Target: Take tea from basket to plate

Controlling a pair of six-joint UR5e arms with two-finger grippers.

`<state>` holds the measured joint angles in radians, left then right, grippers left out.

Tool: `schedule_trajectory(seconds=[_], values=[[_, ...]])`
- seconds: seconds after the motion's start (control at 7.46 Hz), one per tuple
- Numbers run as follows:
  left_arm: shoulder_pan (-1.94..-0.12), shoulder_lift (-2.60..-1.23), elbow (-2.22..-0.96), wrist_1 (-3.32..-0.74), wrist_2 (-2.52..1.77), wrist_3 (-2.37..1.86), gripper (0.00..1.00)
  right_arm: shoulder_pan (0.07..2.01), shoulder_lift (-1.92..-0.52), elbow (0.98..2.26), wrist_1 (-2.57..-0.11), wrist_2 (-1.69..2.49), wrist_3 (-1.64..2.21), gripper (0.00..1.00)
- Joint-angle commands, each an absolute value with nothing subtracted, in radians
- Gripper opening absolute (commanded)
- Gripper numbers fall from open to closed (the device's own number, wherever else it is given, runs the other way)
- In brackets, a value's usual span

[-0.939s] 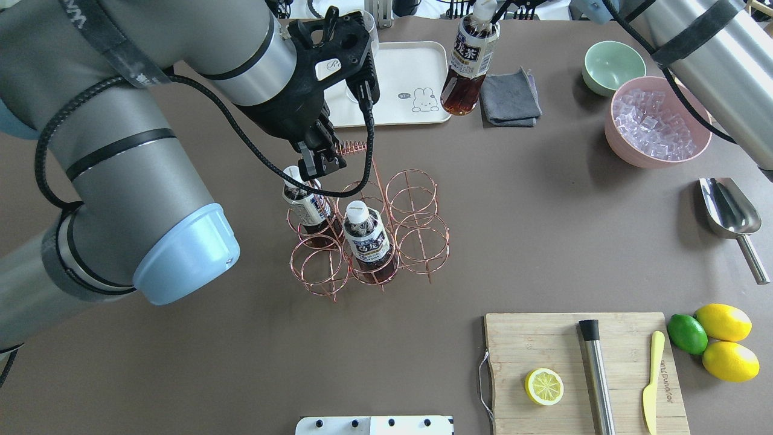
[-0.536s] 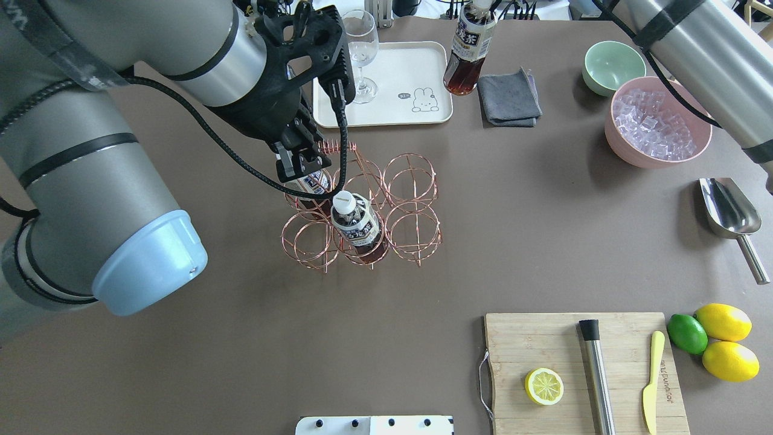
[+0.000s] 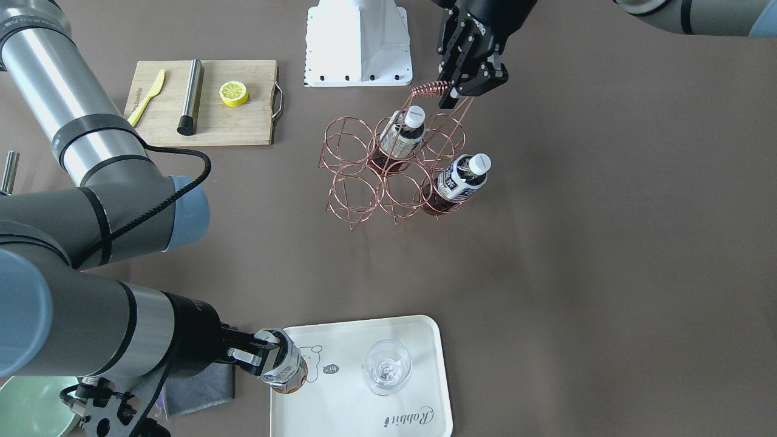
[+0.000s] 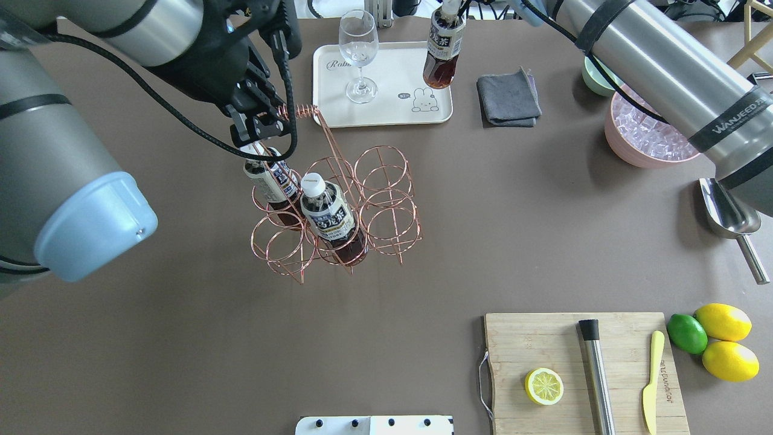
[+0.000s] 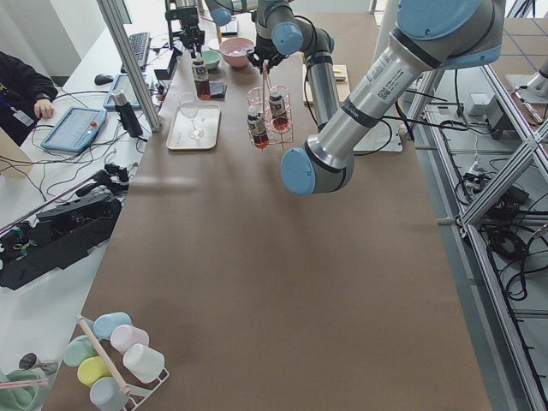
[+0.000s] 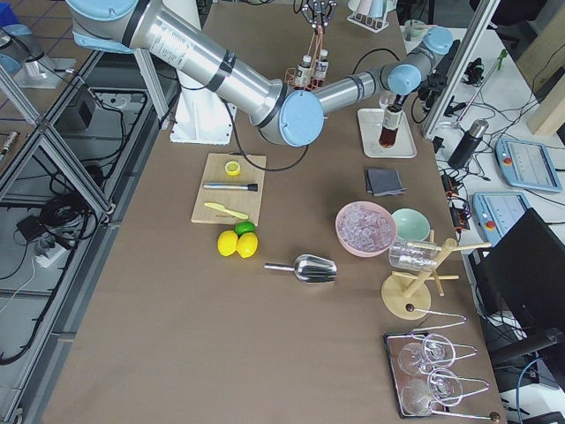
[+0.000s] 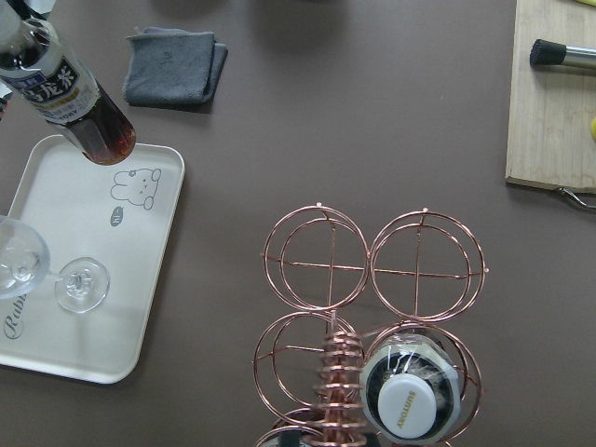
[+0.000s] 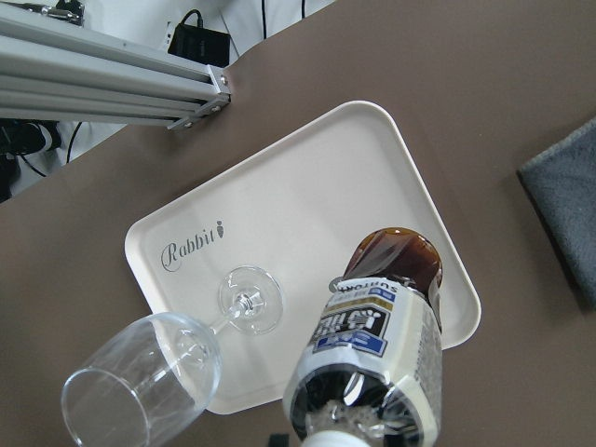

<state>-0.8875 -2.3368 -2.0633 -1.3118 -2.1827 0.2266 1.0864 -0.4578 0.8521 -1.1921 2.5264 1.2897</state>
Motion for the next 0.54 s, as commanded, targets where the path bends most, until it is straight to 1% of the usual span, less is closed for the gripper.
schedule_trajectory(seconds=[0.0, 0.13, 0.4], values=[[-1.029, -2.225, -2.08, -1.312, -2.238, 0.33, 0.0, 1.049, -0.436, 0.804, -1.087, 2.43, 1.29, 0.0], [-1.105, -2.176, -2.06, -1.315, -2.293, 0.378, 0.0, 1.037, -0.436, 0.804, -1.072, 2.407, 1.292, 0.0], [-1.274, -2.143, -1.959, -1.312, -2.37, 0.561, 0.0, 1.02, -0.436, 0.801, -1.057, 2.382, 1.29, 0.0]])
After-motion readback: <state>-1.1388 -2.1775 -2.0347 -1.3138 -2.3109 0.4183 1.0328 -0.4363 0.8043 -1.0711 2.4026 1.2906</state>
